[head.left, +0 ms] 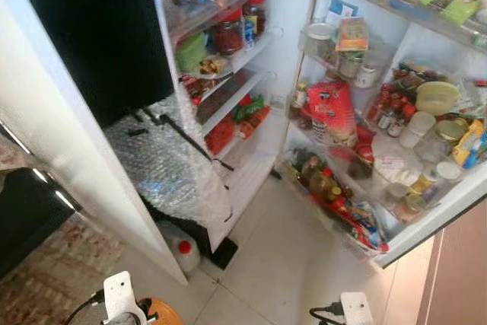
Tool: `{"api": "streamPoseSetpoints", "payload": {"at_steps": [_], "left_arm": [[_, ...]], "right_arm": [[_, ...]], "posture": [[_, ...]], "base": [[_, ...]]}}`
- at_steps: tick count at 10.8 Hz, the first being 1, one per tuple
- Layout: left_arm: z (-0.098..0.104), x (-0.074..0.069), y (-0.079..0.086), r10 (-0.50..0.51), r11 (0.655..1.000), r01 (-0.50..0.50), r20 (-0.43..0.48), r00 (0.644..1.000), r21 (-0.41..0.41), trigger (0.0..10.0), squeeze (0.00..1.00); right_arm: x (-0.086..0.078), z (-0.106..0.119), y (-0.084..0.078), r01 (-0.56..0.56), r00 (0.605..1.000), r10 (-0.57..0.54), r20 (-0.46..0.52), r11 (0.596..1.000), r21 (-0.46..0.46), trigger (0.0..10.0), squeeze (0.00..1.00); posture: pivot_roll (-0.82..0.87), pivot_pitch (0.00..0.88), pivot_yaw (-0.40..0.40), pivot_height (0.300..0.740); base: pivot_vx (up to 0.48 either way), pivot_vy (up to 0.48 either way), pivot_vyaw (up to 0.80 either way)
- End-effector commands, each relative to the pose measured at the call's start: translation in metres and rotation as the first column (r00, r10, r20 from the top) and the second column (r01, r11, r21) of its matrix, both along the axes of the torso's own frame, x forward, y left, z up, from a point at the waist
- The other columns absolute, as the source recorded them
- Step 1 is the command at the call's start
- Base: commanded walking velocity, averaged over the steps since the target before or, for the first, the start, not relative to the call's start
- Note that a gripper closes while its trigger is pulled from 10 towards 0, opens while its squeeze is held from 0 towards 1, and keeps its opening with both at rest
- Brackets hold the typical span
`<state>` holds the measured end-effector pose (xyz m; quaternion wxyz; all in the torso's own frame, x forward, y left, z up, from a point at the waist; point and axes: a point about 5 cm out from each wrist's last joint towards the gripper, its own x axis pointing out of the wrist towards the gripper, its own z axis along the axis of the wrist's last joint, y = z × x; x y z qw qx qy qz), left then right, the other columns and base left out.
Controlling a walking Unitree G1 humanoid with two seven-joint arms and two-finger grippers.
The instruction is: Restocking fridge
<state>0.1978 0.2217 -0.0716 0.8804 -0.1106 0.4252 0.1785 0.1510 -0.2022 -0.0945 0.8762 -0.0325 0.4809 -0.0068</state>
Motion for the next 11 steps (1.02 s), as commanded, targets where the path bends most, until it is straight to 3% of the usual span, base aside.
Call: {"api": "streamPoseSetpoints", "payload": {"at_steps": [1, 6, 11], "left_arm": [[-0.004, -0.008, 0.001, -0.016, 1.0, 0.017, -0.042, 0.999, 0.012, 10.0, 0.0], [-0.005, -0.008, 0.0, -0.019, 1.0, 0.02, -0.044, 0.999, 0.014, 10.0, 0.0], [-0.005, -0.009, 0.001, 0.0, 1.0, 0.0, -0.04, 0.999, 0.005, 10.0, 0.0]], "right_arm": [[-0.003, -0.001, -0.001, 0.003, 1.0, -0.003, -0.01, 1.0, 0.002, 10.0, 0.0], [-0.003, -0.001, 0.001, 0.005, 1.0, -0.005, -0.012, 1.0, 0.006, 10.0, 0.0], [0.006, 0.003, -0.001, 0.024, 0.999, -0.024, 0.023, 1.0, 0.006, 10.0, 0.0]], "posture": [[-0.14, 0.049, 0.016, 0.74], [-0.14, 0.042, 0.017, 0.74], [-0.14, 0.048, 0.018, 0.74]], "base": [[0.0, -0.251, 0.43], [0.0, -0.251, 0.17], [0.0, 0.0, 0.0]]}}
